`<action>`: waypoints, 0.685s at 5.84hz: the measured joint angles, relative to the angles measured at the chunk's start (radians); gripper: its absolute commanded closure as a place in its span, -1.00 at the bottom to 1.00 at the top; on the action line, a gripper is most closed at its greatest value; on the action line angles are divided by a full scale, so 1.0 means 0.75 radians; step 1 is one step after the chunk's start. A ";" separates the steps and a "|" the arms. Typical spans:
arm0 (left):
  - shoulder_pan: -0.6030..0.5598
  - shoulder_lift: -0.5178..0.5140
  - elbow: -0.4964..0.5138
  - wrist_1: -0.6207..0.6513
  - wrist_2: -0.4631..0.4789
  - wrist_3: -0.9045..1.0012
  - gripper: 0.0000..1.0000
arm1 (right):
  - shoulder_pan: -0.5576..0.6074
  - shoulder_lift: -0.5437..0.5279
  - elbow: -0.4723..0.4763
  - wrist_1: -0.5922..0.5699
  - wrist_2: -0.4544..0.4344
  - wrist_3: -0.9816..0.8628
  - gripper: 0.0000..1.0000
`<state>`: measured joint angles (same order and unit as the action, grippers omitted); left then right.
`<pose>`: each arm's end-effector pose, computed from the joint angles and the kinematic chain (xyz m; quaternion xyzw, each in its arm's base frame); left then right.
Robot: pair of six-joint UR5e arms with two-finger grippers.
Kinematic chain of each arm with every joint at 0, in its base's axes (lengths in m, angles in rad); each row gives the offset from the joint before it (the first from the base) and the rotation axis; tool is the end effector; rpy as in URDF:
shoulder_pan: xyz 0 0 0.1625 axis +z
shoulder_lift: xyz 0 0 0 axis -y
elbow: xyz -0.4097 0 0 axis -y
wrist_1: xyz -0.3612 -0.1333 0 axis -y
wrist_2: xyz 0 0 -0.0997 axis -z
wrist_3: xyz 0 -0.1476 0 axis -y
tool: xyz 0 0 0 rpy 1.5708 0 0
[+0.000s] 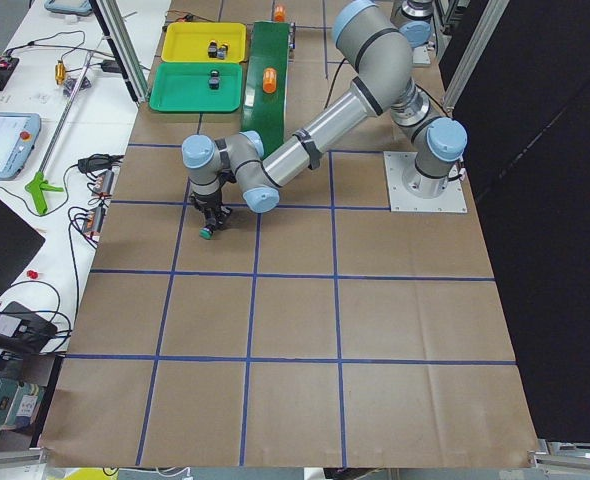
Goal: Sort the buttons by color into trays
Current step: 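Lower the left gripper onto the green-capped button and grasp it, then carry the green-capped button over the belt's near end and lower it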
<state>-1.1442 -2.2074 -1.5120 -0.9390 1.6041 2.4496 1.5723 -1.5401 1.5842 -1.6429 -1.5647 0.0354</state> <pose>0.1536 -0.6482 0.1527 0.8470 0.5307 0.0129 0.0290 0.1349 -0.4770 0.4113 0.0169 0.9998 -0.0139 0.0033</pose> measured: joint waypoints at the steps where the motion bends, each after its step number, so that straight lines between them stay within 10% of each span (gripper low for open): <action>1: -0.014 0.067 -0.012 -0.084 0.000 -0.097 0.90 | 0.000 0.000 0.000 0.000 0.000 0.000 -1.00; 4: -0.152 0.306 -0.064 -0.412 -0.015 -0.488 0.89 | 0.000 0.000 0.001 0.001 0.000 0.000 -1.00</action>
<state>-1.2586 -1.9779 -1.5603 -1.2477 1.5930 2.0838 1.5723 -1.5401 1.5846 -1.6425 -1.5644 0.0353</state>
